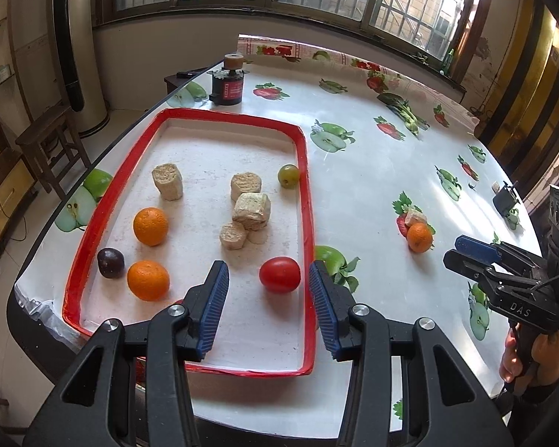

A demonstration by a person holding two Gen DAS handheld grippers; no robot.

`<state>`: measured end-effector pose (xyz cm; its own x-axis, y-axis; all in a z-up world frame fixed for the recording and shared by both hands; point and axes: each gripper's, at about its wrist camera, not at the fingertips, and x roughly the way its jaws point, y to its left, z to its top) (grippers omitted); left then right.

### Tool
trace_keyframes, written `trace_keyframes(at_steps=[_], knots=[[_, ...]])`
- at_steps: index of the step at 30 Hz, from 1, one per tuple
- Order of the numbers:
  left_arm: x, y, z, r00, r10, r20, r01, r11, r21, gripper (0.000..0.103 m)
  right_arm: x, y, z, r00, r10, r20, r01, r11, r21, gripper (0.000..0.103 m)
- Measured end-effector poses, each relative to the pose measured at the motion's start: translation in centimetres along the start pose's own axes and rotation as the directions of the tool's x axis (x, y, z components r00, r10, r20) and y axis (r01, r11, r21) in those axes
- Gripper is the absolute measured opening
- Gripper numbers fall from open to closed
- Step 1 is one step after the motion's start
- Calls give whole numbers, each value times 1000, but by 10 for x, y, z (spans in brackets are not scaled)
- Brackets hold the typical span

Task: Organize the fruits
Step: 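Move both open tools back to the orange and bread cube on the table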

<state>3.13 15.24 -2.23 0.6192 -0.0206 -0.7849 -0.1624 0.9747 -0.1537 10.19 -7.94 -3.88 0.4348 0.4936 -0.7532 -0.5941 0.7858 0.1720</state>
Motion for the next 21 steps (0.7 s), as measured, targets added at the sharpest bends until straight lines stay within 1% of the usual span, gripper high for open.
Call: trace_keyframes(at_steps=[7,15,21], knots=[[8,-29,-2,999,-35,-24,37,998,45,43,-9,-21,-8,1000,-29,3,29,999,35,48],[18,-55,-5,996,-65,-55,70,994,82,43,-7,-39,-11,999,-44,0,44,997,64,48],[34,-85,-4,990,-106,-88,116,986,120,43,-6,-52,-15,999,-54,-6,54,995,83,48]])
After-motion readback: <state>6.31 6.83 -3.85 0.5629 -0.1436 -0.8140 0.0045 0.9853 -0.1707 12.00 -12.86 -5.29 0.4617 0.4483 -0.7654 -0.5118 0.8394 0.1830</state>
